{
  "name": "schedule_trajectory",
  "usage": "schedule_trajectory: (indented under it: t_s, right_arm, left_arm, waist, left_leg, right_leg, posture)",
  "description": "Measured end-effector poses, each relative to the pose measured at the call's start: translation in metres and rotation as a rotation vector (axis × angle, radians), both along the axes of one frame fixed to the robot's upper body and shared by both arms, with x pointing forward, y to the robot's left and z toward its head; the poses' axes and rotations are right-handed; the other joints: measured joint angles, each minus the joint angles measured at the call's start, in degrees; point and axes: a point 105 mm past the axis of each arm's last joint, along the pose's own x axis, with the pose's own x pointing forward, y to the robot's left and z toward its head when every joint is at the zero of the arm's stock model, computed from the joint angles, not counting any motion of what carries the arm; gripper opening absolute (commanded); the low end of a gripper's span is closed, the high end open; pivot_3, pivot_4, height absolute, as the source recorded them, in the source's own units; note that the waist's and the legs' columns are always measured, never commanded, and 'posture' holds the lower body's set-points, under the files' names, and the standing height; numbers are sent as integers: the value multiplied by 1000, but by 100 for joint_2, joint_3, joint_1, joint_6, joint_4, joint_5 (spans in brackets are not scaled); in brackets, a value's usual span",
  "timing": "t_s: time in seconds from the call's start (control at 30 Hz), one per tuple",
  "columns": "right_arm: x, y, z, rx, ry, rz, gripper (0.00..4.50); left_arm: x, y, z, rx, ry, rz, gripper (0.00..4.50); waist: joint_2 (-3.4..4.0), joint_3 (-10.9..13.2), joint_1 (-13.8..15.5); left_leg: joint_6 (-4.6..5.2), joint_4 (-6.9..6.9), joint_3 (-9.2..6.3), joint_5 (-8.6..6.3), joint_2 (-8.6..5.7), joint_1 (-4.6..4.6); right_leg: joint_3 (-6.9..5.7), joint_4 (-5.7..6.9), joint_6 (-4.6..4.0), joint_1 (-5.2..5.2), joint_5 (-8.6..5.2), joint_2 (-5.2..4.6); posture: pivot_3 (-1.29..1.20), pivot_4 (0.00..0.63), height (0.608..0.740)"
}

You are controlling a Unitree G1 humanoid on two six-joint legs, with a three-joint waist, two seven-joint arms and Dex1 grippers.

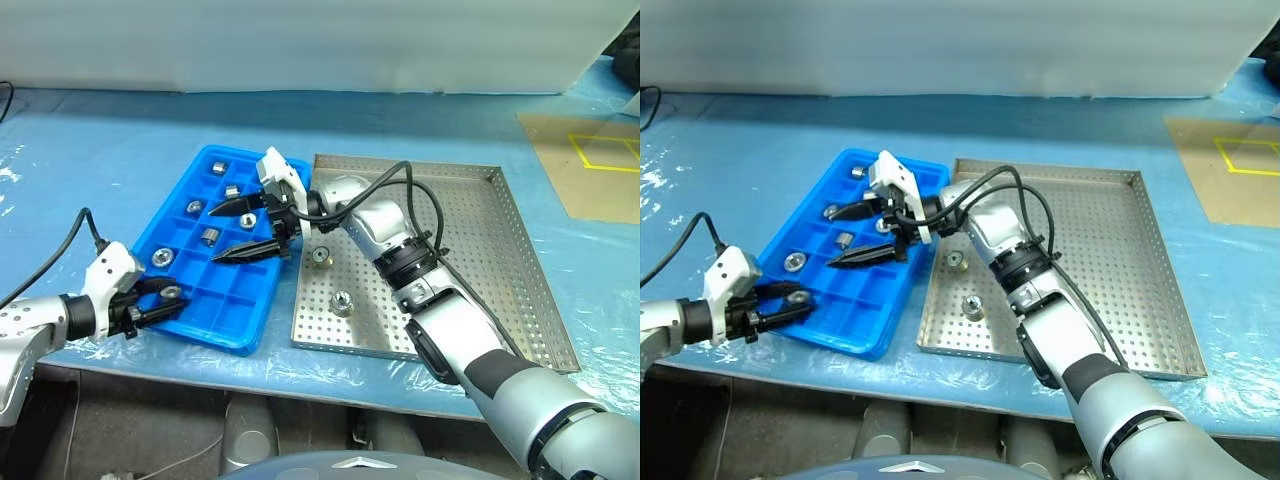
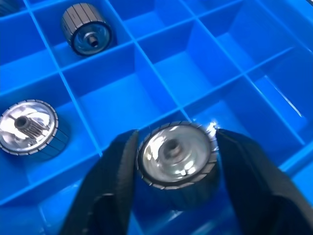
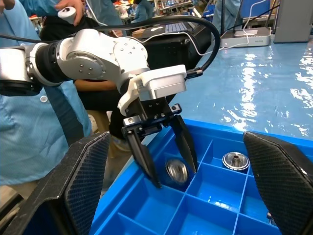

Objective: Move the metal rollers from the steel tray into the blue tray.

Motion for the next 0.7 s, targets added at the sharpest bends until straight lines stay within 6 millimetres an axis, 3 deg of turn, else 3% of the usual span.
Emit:
schedule_trajectory:
  t_s: [0.03,0.17,0.27,0.4,0.5,0.6,0.7]
  right_arm:
    - [1,0,0,1,1,-6,4500]
    - [3,-4,-1,0,-4,-23,4500]
    - [8,-12,-1,2,-3,-55,4500]
    - [14,-28,4,-3,-21,-108,4500]
    - [22,-52,2,-16,-20,-189,4500]
    - [30,-80,-6,-39,-4,-292,4500]
    - [31,-101,-20,-77,23,-369,4500]
  left_arm:
    - [2,0,0,3,-6,6,3988]
    - [8,-6,-1,6,-9,-7,3988]
    - [19,-15,10,-8,-59,-27,3988]
    - [34,-50,43,-111,-173,-126,3988]
    - [40,-74,61,-185,-210,-202,3988]
    - [43,-95,58,-214,-190,-282,3988]
    - [43,-111,42,-227,-120,-358,3988]
  waist:
    - [-1,0,7]
    - [-3,-1,1]
    - [-3,-1,11]
    - [-3,-1,0]
    - [-4,-2,-15]
    - [-3,-2,-41]
    - [-3,-2,-126]
  left_leg:
    - [-5,0,-1,3,3,0]
    - [-9,4,-1,5,2,10]
    - [-15,8,-1,9,3,10]
    - [-22,31,-2,14,0,10]
    - [-30,41,-1,19,-1,12]
    - [-33,41,-1,21,-2,13]
    - [-32,41,-1,22,-1,14]
  right_leg:
    - [-1,6,0,0,0,0]
    - [4,23,-1,0,-1,0]
    - [3,39,-5,0,-3,0]
    - [6,63,-6,0,-4,-6]
    - [8,71,-6,0,-3,-5]
    - [9,71,-5,0,-3,-5]
    - [10,69,-5,0,-3,1]
  posture:
    - [284,150,740]
    - [257,150,740]
    - [231,150,740]
    - [186,150,740]
    - [146,150,740]
    - [86,150,740]
    - [26,150,740]
